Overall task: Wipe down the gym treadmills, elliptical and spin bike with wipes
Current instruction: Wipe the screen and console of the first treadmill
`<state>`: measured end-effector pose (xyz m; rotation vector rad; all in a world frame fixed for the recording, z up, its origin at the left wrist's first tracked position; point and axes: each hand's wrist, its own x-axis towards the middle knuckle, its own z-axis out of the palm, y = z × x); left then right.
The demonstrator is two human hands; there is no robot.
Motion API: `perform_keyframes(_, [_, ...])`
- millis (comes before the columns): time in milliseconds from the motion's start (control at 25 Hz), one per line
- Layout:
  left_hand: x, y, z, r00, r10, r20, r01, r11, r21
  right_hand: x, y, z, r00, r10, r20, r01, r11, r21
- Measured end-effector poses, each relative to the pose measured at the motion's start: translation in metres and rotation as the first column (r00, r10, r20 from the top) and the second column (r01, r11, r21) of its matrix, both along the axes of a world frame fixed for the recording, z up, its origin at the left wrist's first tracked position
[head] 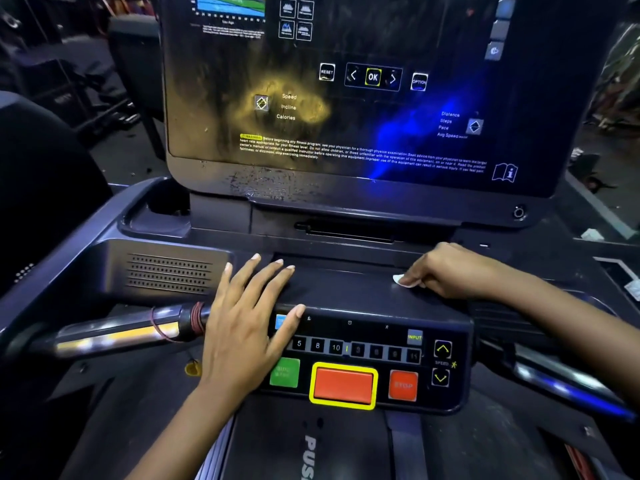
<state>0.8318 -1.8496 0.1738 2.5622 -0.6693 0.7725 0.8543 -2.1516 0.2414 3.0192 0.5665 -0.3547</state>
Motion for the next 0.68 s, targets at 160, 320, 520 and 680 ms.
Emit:
perform_keyframes(160, [0.0,0.001,0.0,1.0,-0.012,-0.009,0.012,1.0,-0.007,-0.028,0.008,0.02,0.999,-0.033,-0.005,0.033,0.997,0.064])
perform_keyframes(320, [0.0,0.002,0.0,1.0,-0.019,0.002,0.019,1.0,-0.016,-0.053,0.018,0.043,0.994,-0.027,-0.108,0.055,0.963,0.263])
perform_keyframes(520, [-0.001,0.002,0.001,0.999,-0.034,-0.007,0.034,0.999,-0.039,-0.003,0.045,0.027,0.995,-0.072,0.064,0.038,0.904,0.425])
perform_keyframes(680, [-0.002,0.002,0.002,0.999,-0.026,-0.02,0.025,0.999,-0.039,0.029,0.084,-0.015,1.0,0.003,-0.023,0.006,0.92,0.393])
